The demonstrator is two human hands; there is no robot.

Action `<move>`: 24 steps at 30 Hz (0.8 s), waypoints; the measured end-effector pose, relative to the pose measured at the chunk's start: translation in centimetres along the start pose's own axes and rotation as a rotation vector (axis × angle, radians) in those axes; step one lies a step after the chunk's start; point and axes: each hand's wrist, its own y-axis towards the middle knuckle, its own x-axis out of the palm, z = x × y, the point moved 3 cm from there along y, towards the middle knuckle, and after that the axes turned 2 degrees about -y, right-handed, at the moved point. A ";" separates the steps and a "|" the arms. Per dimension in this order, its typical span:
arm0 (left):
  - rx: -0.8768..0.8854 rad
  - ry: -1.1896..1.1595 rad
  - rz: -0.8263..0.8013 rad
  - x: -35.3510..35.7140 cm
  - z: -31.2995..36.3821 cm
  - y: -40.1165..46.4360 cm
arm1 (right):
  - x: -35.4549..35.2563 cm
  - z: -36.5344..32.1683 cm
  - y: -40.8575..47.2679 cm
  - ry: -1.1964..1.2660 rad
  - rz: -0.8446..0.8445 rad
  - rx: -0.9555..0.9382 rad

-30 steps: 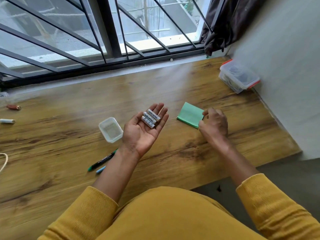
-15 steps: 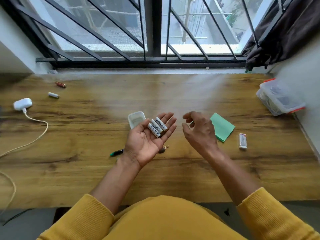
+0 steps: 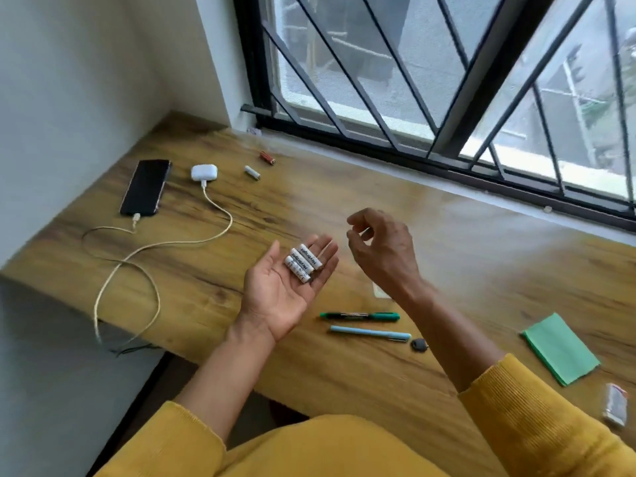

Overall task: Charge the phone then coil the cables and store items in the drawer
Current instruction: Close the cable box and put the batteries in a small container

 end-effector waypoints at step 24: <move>0.074 -0.047 0.028 -5.7 16.6 7.2 | 22.3 -7.2 22.7 -0.145 -0.263 -0.022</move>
